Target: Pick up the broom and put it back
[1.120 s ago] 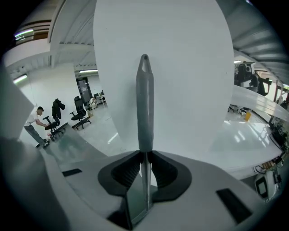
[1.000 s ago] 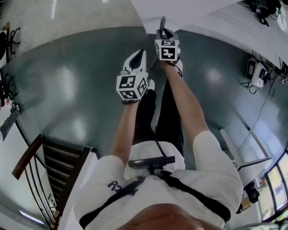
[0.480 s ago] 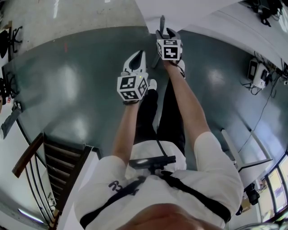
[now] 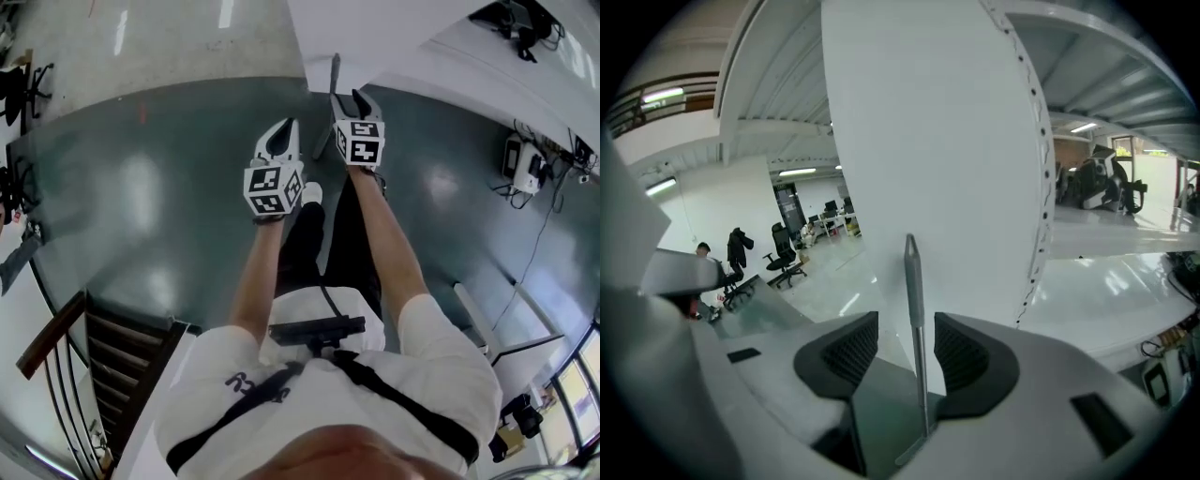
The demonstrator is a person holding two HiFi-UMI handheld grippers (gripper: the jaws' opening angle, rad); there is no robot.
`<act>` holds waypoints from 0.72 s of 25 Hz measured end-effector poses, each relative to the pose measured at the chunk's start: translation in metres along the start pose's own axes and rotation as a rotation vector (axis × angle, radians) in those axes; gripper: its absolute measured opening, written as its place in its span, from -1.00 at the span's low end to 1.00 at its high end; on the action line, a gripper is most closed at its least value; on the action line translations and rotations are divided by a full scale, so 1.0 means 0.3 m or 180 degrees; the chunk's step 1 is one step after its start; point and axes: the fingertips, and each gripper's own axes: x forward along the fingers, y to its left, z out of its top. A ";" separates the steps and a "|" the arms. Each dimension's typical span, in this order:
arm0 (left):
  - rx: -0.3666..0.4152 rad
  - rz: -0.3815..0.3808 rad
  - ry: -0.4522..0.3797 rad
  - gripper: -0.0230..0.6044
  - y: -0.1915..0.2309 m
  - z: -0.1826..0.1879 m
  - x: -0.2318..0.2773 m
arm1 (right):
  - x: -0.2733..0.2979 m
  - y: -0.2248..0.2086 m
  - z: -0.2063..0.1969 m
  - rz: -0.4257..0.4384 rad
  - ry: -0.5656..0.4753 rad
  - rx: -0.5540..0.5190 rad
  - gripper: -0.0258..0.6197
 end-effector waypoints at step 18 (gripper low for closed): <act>0.0642 -0.0501 -0.0773 -0.89 -0.330 0.527 -0.453 | -0.933 0.228 0.557 0.0030 -0.1536 0.0029 -0.69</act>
